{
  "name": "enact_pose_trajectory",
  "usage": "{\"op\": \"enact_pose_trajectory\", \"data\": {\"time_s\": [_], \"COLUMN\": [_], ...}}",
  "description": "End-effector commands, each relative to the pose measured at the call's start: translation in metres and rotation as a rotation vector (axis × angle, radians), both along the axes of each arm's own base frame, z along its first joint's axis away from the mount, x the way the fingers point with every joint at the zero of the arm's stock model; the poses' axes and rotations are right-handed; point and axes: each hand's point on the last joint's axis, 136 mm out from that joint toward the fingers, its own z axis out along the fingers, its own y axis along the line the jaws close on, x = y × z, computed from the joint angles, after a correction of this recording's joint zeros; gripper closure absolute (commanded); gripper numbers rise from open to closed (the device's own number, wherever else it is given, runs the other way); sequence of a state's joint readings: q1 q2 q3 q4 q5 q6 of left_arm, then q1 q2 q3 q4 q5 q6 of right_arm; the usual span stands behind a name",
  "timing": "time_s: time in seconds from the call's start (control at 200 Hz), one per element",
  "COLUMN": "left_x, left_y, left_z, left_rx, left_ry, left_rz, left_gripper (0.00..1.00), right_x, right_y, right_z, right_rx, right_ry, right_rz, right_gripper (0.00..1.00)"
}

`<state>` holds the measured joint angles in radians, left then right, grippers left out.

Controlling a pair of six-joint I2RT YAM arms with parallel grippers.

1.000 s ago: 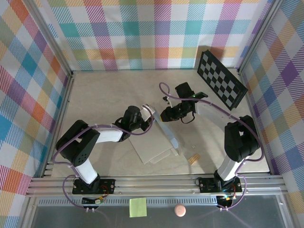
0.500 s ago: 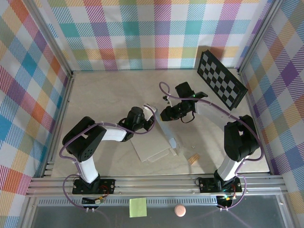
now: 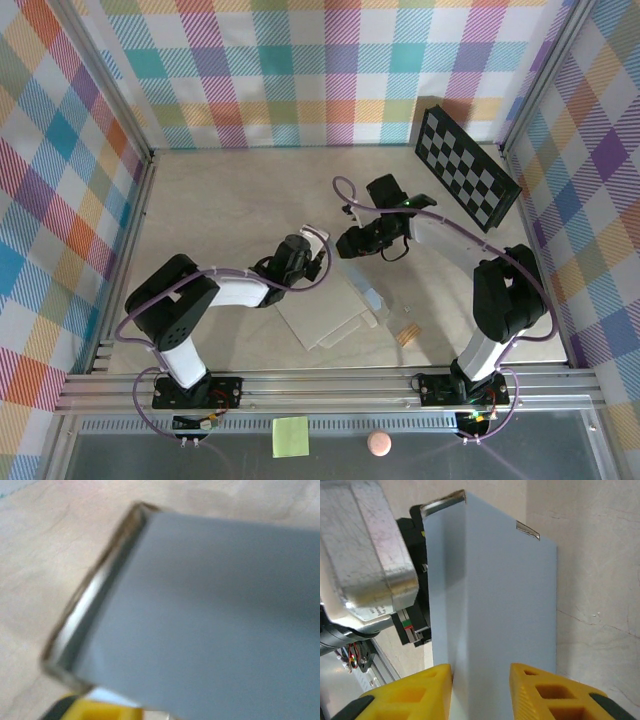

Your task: Fold the paper box

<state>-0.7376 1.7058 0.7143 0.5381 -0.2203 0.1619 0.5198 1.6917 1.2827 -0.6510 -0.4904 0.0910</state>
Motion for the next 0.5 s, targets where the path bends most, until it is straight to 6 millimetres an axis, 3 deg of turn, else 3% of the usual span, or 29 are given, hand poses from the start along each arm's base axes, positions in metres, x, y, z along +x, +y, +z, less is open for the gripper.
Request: {"op": "enact_pose_trajectory", "data": {"time_s": [0.0, 0.245, 0.495], "left_x": [-0.005, -0.016, -0.034], "left_y": [-0.006, 0.009, 0.035], "left_z": [0.03, 0.042, 0.048], "left_rx": [-0.042, -0.052, -0.07], "left_ry": [-0.047, -0.031, -0.019], "left_rz": [-0.032, -0.053, -0.036], "left_gripper": [0.7, 0.6, 0.56], "right_x": [-0.008, 0.001, 0.01], "right_y": [-0.009, -0.003, 0.004], "right_z": [-0.006, 0.011, 0.02], "right_rx": [-0.084, -0.088, -0.107], "right_ry": [0.013, -0.032, -0.063], "right_rz": [0.0, 0.004, 0.005], "right_gripper": [0.62, 0.56, 0.49]}}
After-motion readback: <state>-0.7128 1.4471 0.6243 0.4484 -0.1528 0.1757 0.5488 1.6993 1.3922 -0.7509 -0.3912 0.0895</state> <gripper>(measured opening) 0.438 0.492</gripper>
